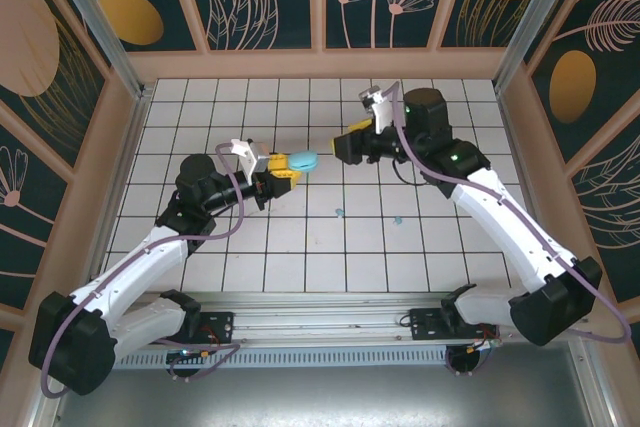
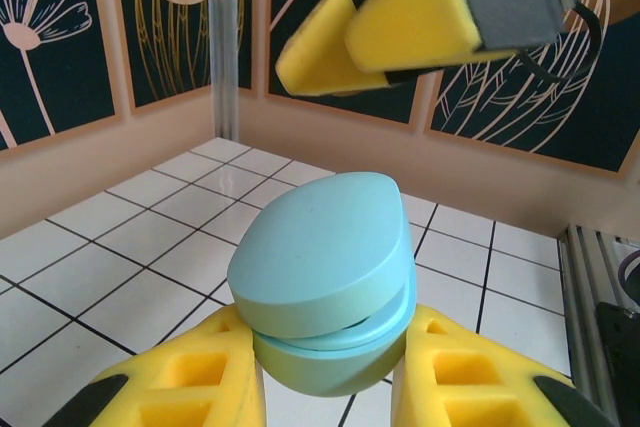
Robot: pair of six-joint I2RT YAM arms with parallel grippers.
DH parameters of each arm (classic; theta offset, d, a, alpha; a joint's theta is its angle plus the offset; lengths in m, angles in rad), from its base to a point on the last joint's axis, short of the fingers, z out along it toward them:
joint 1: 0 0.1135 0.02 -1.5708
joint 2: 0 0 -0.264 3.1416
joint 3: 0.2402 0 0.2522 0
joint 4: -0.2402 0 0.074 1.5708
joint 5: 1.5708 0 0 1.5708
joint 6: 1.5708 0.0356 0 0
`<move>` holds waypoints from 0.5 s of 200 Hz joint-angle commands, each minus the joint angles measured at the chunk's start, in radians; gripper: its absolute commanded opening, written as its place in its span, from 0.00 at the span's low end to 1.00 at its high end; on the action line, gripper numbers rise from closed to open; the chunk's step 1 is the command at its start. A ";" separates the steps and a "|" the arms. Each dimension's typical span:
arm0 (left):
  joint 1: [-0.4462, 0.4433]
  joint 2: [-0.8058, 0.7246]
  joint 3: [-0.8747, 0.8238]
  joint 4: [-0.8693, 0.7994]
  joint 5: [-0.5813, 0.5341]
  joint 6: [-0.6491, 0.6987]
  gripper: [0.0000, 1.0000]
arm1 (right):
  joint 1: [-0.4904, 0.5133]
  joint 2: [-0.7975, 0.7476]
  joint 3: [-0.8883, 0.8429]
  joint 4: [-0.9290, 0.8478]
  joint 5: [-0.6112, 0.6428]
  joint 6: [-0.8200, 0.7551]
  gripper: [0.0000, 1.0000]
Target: Insert the wireless bluetooth earbuds into the charging case
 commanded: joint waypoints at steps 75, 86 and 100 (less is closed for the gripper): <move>-0.005 -0.003 0.032 -0.015 0.058 0.011 0.14 | 0.148 0.061 0.036 -0.046 0.022 -0.187 0.74; -0.005 -0.001 0.031 -0.016 0.062 0.009 0.14 | 0.148 0.077 0.053 -0.055 0.019 -0.196 0.74; -0.005 -0.002 0.034 -0.016 0.065 0.007 0.14 | 0.148 0.093 0.073 -0.065 0.020 -0.203 0.74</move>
